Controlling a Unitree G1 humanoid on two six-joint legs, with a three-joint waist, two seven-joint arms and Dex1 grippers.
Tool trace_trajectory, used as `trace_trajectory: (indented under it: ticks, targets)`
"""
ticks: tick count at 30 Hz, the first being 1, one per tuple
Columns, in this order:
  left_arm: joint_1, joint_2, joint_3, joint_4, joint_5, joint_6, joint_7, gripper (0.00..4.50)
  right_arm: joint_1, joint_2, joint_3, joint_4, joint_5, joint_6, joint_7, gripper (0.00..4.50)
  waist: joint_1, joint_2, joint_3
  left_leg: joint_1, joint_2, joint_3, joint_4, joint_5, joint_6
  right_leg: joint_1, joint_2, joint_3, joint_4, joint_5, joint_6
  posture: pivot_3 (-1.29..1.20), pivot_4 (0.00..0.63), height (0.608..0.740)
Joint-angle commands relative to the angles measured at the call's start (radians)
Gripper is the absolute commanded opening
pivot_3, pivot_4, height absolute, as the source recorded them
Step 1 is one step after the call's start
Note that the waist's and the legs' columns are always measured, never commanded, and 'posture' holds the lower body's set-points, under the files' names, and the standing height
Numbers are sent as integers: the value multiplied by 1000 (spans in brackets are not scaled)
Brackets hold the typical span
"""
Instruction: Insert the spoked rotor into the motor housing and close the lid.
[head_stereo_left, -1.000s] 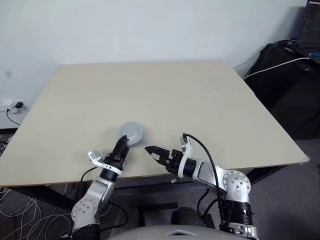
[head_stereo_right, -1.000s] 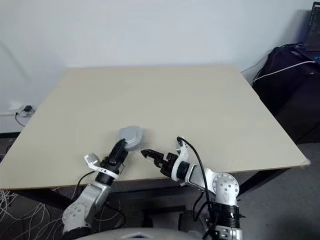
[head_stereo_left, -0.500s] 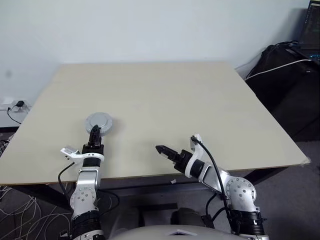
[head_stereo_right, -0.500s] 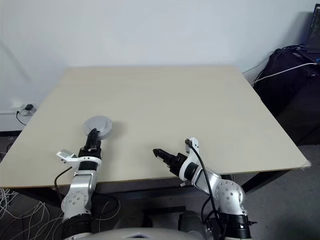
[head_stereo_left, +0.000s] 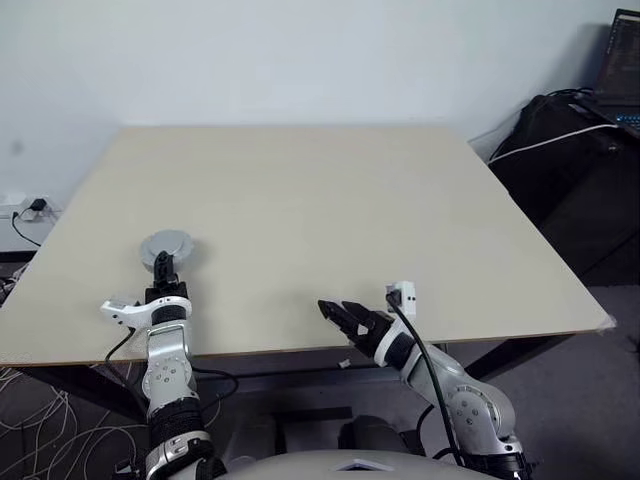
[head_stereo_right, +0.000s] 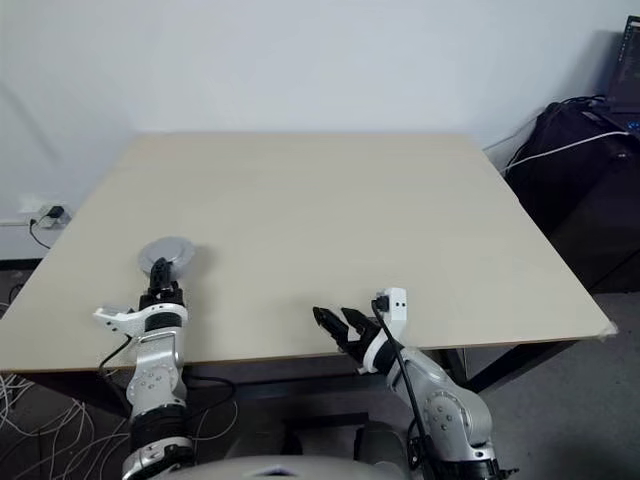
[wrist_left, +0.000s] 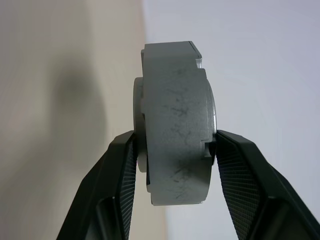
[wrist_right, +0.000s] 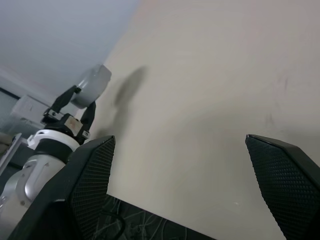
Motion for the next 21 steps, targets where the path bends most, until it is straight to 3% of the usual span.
trace_trajectory:
  ticks: [1,15,21]
  targets:
    - [-53,-57,4,8,43,-45,20,2078,-12,4,-11,-40,-1,-20,13,4500,0,0,0,0,0,0,0,0,0,0,0,0,0,0,0,0,0,740]
    - [-81,-31,26,109,101,-53,72,2078,-17,10,-7,-37,-6,-9,15,4500,1,-1,0,0,0,0,3,-1,1,1,-1,-1,1,1,0,0,0,740]
    - [-26,-48,2,73,130,-7,93,4019,-18,12,-4,-33,-10,-4,11,4500,0,4,-4,1,0,0,3,-1,1,2,-2,0,1,1,0,0,0,740]
